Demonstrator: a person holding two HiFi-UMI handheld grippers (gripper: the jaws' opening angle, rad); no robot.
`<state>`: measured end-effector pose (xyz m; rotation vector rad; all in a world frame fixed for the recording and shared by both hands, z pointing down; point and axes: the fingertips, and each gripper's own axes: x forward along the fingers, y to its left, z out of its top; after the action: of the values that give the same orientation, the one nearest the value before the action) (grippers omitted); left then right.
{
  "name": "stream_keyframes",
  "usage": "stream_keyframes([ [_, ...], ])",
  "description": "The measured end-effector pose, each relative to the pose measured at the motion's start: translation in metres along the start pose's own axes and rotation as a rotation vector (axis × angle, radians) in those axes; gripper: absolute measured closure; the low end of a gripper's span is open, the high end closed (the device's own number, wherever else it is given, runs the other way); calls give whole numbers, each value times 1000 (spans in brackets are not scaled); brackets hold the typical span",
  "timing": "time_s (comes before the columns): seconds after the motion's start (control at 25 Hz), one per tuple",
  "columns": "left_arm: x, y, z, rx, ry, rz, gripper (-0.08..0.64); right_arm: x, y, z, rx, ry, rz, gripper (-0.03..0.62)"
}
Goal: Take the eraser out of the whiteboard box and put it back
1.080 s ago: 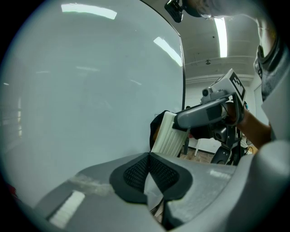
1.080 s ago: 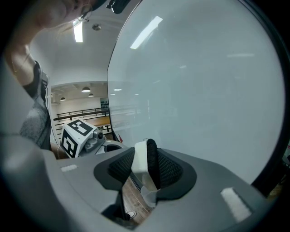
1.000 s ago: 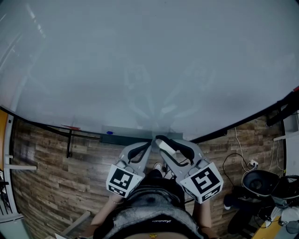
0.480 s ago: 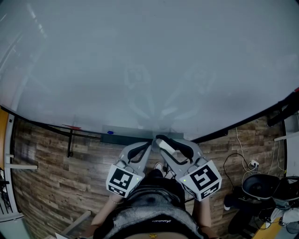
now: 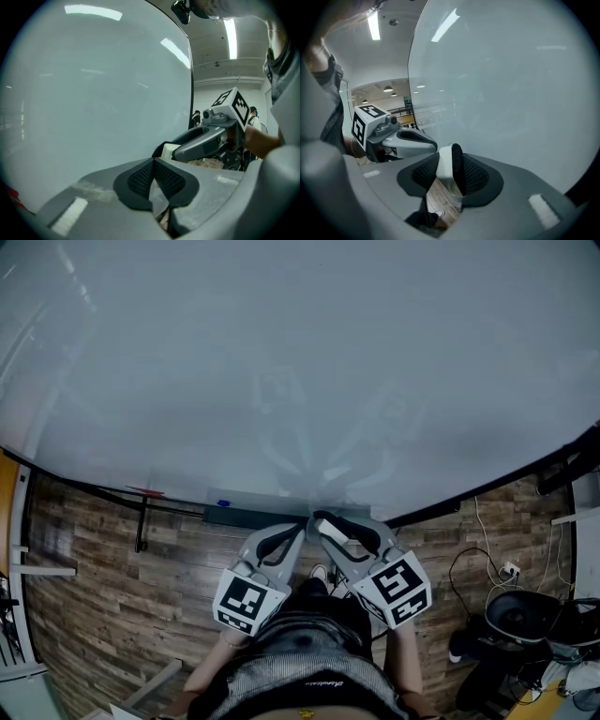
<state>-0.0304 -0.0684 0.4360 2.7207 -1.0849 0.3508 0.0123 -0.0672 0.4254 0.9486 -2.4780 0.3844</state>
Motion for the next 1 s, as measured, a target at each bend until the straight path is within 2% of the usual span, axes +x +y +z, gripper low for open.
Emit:
stream_keyframes([
  [1.0,1,1,-11,-6,24,1,558,53,-11,-69,10,125,4,435],
])
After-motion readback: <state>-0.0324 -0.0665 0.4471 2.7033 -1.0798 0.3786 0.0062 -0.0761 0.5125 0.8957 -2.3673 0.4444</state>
